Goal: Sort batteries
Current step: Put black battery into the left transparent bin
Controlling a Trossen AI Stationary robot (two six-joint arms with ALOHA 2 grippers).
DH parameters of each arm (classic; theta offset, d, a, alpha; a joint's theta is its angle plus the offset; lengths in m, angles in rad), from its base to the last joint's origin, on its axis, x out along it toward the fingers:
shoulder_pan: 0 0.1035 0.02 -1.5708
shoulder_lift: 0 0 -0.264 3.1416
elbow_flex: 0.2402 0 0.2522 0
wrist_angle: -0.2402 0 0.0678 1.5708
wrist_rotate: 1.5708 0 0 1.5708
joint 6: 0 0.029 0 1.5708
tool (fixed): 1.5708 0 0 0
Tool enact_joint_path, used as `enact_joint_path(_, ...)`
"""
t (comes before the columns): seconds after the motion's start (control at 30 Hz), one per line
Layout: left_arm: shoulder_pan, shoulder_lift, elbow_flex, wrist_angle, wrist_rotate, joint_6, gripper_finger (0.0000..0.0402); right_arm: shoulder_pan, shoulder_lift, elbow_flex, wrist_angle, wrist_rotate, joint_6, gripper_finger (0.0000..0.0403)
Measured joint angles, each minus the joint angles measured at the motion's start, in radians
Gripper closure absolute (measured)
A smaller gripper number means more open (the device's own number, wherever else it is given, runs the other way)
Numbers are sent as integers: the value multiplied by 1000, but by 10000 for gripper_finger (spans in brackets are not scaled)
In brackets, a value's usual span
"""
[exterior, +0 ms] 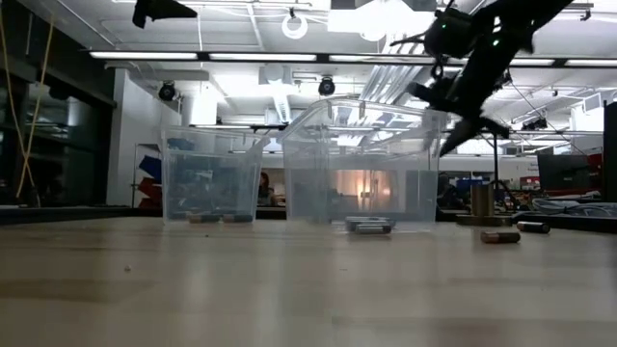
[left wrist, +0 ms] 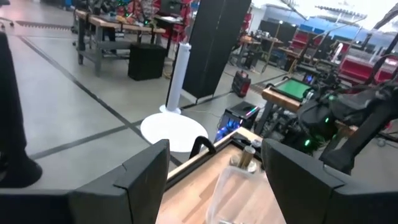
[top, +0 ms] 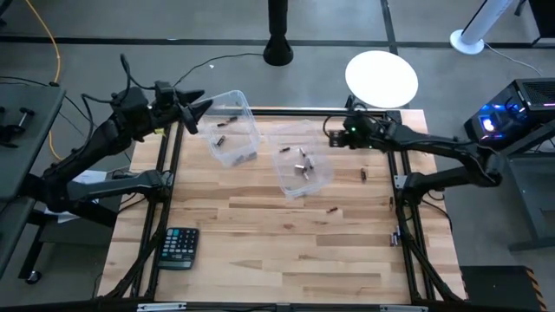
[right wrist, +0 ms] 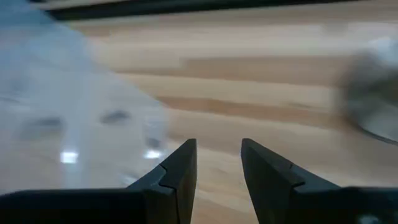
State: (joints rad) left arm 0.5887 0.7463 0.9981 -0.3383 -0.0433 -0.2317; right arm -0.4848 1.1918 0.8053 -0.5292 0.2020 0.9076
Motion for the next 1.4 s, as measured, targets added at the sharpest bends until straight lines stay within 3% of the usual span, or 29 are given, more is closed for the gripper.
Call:
enact_joint_path(0.17, 8, -29, 0, -60, 0, 0, 156, -6, -61, 6, -342, 39, 54, 281)
enact_joint_path(0.27, 9, -34, 0, -60, 0, -2, 156, -6, -62, -63, -428, 5, 112, 281)
enact_joint_path(0.53, 9, -31, 0, -58, 0, -16, 156, 5, -59, -249, -216, -53, 166, 281)
enact_joint_path(0.73, 9, -32, 0, -58, -1, -38, 156, 16, -59, -301, -267, -64, 169, 281)
enact_joint_path(1.0, 9, -26, 0, -58, -1, -55, 156, 17, -59, -355, -136, -100, 167, 281)
enact_joint_path(1.2, 9, -26, 0, -58, -2, -55, 156, 17, -27, -388, -135, -94, 164, 284)
enact_joint_path(1.27, 9, -26, 0, -58, -2, -55, 156, 20, -22, -388, -130, -97, 137, 304)
enact_joint_path(1.4, 9, -27, 0, -58, -1, -55, 156, 37, -37, -340, -176, -70, 107, 381)
